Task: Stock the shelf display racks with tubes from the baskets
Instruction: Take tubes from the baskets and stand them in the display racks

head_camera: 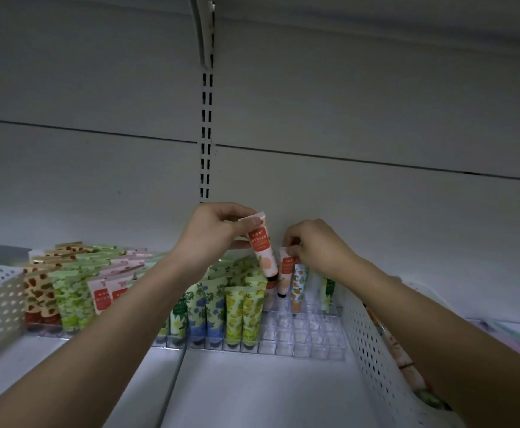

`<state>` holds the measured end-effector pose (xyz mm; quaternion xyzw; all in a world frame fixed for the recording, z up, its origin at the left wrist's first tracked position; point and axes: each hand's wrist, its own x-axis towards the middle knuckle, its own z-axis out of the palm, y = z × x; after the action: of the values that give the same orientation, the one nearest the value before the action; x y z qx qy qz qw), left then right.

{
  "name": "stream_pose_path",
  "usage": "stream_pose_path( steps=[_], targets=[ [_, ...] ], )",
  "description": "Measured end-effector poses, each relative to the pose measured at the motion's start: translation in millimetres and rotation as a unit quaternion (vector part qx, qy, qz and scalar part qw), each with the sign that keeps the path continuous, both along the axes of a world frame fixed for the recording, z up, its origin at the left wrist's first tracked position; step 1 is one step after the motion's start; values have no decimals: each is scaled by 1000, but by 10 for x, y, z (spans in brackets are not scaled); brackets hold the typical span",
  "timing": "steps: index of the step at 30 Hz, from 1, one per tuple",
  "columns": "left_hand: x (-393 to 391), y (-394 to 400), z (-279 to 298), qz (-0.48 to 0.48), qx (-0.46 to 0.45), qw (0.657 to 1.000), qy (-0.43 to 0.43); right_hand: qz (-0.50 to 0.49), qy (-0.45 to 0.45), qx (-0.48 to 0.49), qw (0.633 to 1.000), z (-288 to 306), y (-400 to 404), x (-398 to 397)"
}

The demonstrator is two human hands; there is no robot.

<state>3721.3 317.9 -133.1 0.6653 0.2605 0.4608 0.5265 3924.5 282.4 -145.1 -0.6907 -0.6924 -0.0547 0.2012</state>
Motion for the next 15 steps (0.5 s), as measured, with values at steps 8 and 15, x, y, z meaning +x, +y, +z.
stream_pose_path(
  steps=[8, 15],
  targets=[
    [51, 31, -2, -4, 3, 1000, 8, -4, -16, -50, 999, -143, 38, -37],
    [93, 28, 14, 8, 15, 1000, 20, -14, -27, -69, 997, -196, 34, -60]
  ],
)
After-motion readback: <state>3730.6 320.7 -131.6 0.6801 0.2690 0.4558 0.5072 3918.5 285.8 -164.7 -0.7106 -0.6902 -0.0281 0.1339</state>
